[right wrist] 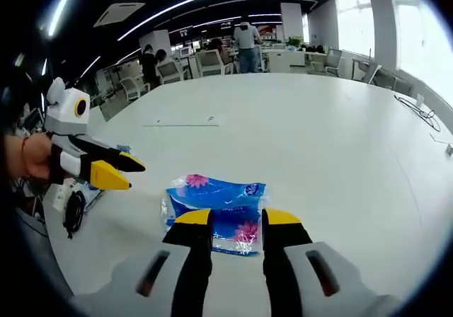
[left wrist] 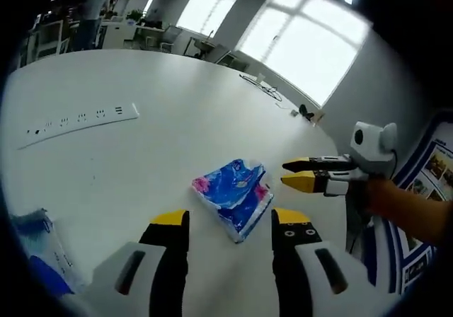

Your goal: Arrange the tabletop items into an orderly group along one side of the table until the central work area is clear of visible clutter.

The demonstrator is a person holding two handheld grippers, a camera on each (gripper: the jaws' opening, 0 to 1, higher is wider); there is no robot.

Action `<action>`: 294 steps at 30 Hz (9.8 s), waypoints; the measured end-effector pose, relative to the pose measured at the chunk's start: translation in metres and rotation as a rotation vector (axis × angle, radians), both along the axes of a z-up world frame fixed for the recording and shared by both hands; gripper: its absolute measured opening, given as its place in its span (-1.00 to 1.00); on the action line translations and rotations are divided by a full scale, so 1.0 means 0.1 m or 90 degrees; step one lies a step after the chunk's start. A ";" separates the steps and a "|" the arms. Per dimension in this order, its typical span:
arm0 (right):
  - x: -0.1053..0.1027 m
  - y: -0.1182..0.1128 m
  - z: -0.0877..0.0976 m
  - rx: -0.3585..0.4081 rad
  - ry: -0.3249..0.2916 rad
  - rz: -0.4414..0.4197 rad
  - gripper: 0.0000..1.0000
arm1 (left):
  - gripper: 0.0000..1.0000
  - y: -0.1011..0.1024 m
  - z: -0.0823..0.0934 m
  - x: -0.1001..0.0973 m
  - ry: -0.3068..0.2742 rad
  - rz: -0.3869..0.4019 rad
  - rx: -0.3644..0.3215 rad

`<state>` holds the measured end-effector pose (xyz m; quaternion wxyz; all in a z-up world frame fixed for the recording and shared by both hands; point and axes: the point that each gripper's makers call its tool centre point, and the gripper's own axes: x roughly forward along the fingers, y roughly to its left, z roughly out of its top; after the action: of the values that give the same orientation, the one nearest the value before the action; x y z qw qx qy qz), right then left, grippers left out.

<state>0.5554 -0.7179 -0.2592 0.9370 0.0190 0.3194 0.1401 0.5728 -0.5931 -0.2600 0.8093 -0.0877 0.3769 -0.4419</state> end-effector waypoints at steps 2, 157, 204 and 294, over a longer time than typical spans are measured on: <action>-0.01 0.03 0.03 -0.002 -0.003 0.001 -0.46 | -0.07 0.03 0.04 -0.01 -0.007 -0.003 -0.001; -1.13 3.47 -0.68 -0.051 0.202 0.120 -0.62 | 0.06 3.61 0.43 -1.29 -0.097 0.242 -0.009; -1.16 3.33 -0.63 0.005 0.223 0.029 -0.97 | 0.03 3.46 0.37 -1.29 -0.097 0.218 0.009; -1.28 1.22 0.19 0.164 0.090 -0.188 -0.97 | -0.70 0.71 0.24 -1.20 -0.072 -0.053 0.093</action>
<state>0.4278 -0.5957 -0.2404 0.9125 0.1952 0.3574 0.0396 0.4524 -0.5219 -0.2357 0.8142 0.0126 0.3654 -0.4509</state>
